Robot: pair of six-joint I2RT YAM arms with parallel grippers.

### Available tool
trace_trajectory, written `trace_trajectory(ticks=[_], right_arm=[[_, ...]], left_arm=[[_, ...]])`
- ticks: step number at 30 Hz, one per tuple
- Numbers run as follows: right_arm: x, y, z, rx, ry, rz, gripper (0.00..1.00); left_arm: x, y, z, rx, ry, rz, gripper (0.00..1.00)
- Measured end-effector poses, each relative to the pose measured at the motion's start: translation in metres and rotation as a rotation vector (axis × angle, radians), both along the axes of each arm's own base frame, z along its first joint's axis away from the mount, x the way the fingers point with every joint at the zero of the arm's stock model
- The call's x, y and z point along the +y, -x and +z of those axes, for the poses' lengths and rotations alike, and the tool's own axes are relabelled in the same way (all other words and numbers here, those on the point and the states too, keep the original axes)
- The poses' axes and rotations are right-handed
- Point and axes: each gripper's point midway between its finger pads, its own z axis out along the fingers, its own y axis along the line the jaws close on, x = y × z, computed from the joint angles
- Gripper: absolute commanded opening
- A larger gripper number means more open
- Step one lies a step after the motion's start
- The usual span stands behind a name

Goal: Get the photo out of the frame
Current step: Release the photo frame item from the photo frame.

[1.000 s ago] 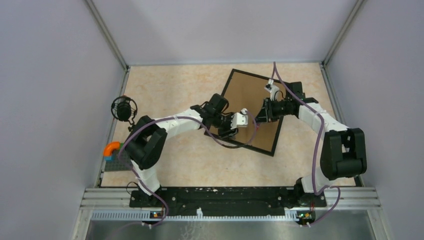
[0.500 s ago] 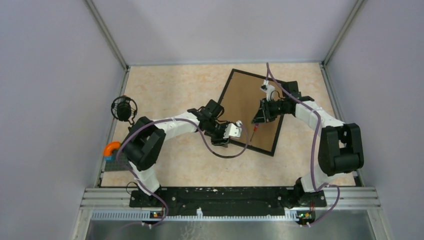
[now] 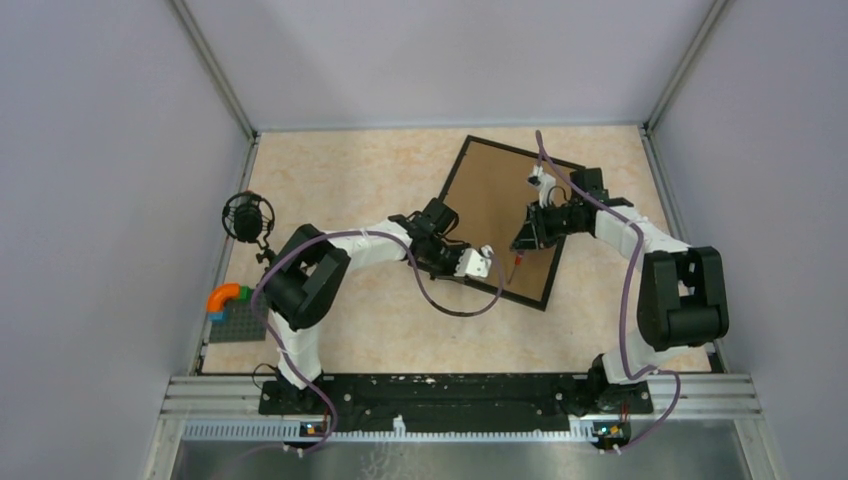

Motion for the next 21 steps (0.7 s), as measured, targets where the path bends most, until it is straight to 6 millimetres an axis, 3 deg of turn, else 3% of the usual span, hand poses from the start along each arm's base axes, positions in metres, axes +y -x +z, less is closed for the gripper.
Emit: trace_trajectory(ticks=[12,21], right_arm=[[0.012,-0.008,-0.011,0.009,-0.043,-0.038,0.0],[0.017,-0.011,-0.012,0.007,-0.061,-0.06,0.0]], left_arm=[[0.013,-0.023,0.0,-0.05,0.009,-0.019,0.13],[0.014,-0.025,0.0,-0.057,0.009,-0.028,0.12]])
